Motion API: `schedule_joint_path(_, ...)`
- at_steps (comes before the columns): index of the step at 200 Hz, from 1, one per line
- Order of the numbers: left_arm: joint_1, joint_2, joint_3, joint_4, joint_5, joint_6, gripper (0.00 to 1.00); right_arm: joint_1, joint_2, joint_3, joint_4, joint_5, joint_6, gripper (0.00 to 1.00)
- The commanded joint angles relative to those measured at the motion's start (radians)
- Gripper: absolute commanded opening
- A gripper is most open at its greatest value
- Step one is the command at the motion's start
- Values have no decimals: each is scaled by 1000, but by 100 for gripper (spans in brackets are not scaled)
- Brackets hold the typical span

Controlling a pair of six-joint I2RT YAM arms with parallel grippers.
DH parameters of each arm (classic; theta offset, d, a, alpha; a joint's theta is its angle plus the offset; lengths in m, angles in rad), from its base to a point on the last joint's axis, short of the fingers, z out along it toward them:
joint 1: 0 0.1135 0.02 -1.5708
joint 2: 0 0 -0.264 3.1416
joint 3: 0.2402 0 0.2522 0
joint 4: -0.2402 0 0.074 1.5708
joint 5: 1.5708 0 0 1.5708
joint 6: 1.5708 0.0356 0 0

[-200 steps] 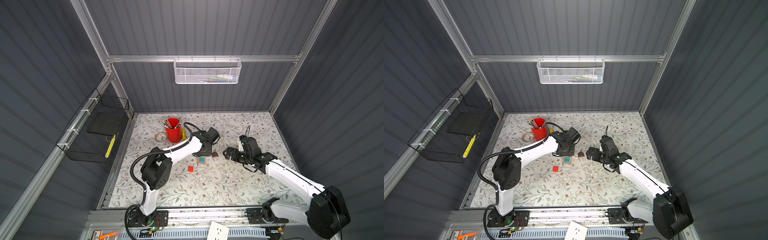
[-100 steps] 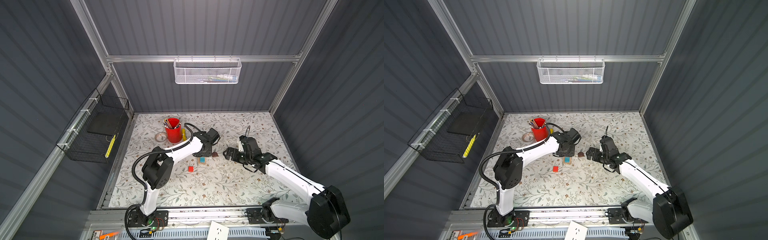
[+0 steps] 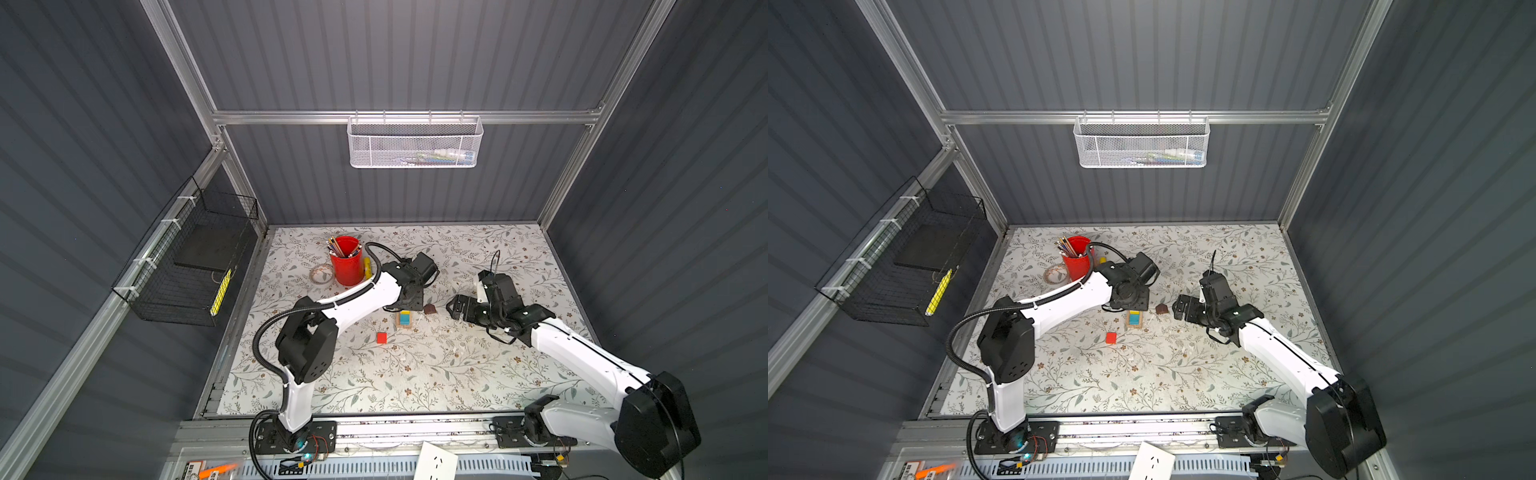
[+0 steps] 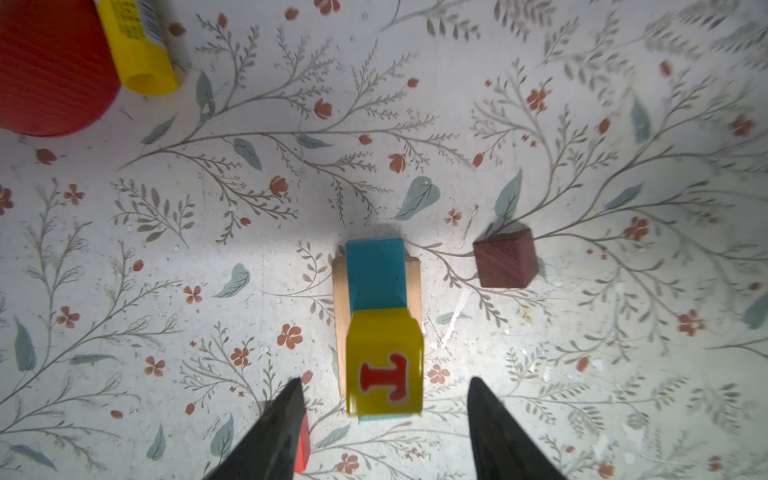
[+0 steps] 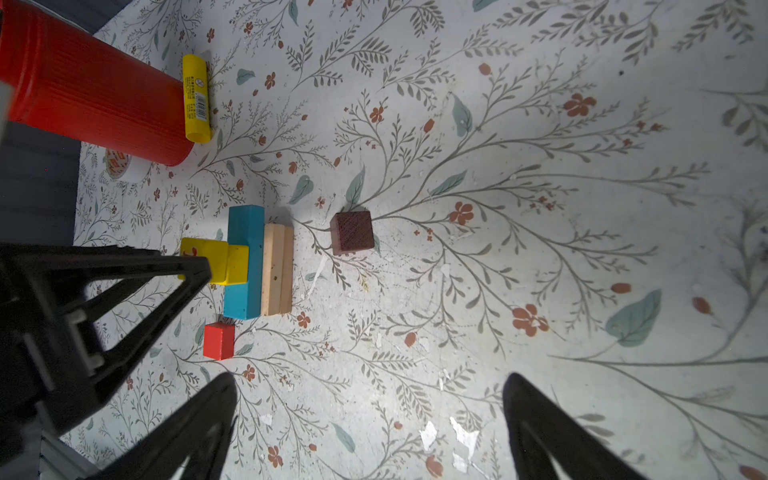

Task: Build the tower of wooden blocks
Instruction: 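Withdraw the left gripper while the right gripper reaches to the red cube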

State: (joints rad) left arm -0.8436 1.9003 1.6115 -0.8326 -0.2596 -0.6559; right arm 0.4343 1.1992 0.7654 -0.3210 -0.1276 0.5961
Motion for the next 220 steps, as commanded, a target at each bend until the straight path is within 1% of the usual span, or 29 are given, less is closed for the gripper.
schedule_joint_path(1, -5, -130, -32, 18, -49, 25, 71, 7, -29, 57, -43, 10, -41, 99)
schedule_joint_path(23, -5, -238, -90, 45, -88, 41, 80, 36, -32, 88, -62, 28, -61, 99)
schedule_joint_path(25, -5, -248, -100, 49, -93, 44, 81, 42, -30, 93, -89, 34, -64, 99)
schedule_joint_path(36, -5, -313, -148, 69, -118, 49, 85, 71, -26, 116, -113, 58, -76, 99)
schedule_joint_path(47, -3, -383, -189, 95, -133, 64, 88, 106, -14, 140, -138, 79, -86, 99)
schedule_joint_path(53, -3, -417, -244, 107, -140, 74, 91, 129, -8, 153, -149, 94, -90, 99)
schedule_joint_path(83, 4, -579, -361, 112, -201, 78, 99, 241, 48, 227, -209, 165, -99, 99)
schedule_joint_path(118, 17, -707, -473, 52, -257, 41, 100, 391, 134, 293, -223, 191, -44, 99)
schedule_joint_path(135, 23, -760, -528, 17, -291, -8, 100, 459, 197, 336, -230, 197, -6, 99)
schedule_joint_path(159, 42, -829, -600, -42, -317, -94, 100, 543, 305, 400, -221, 190, 9, 99)
schedule_joint_path(166, 48, -847, -614, -65, -325, -118, 100, 561, 340, 425, -223, 181, 4, 99)
schedule_joint_path(195, 62, -934, -669, -159, -365, -240, 100, 618, 474, 543, -269, 208, 6, 99)
schedule_joint_path(207, 64, -964, -683, -218, -383, -300, 100, 623, 522, 583, -286, 211, 23, 99)
schedule_joint_path(220, 64, -996, -695, -247, -390, -327, 100, 627, 570, 625, -298, 218, 38, 98)
